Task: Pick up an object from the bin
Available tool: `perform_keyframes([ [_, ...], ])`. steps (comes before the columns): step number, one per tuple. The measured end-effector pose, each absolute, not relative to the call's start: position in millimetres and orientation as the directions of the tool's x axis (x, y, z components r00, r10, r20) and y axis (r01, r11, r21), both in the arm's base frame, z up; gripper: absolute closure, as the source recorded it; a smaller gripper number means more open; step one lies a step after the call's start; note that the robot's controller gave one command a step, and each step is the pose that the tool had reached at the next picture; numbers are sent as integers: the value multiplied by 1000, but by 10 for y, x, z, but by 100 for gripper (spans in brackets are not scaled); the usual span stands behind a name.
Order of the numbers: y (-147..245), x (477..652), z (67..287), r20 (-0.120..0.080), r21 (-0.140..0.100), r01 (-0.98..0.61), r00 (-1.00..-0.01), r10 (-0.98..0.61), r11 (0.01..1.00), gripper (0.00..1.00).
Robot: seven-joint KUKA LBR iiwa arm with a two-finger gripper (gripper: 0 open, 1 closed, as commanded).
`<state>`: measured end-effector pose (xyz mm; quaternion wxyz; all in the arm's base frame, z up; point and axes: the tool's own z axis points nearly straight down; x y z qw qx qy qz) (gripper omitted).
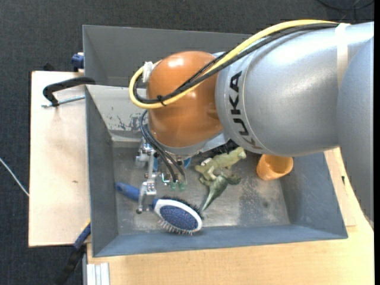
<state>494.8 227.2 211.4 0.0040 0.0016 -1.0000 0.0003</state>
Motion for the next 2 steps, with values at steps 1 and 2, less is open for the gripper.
perform_keyframes([
  [1, 1907, 5179, 724, 1, 1, 128, -992, 128, 992, 0],
  [2, 1915, 5178, 753, 0, 2, 127, -992, 127, 992, 100],
])
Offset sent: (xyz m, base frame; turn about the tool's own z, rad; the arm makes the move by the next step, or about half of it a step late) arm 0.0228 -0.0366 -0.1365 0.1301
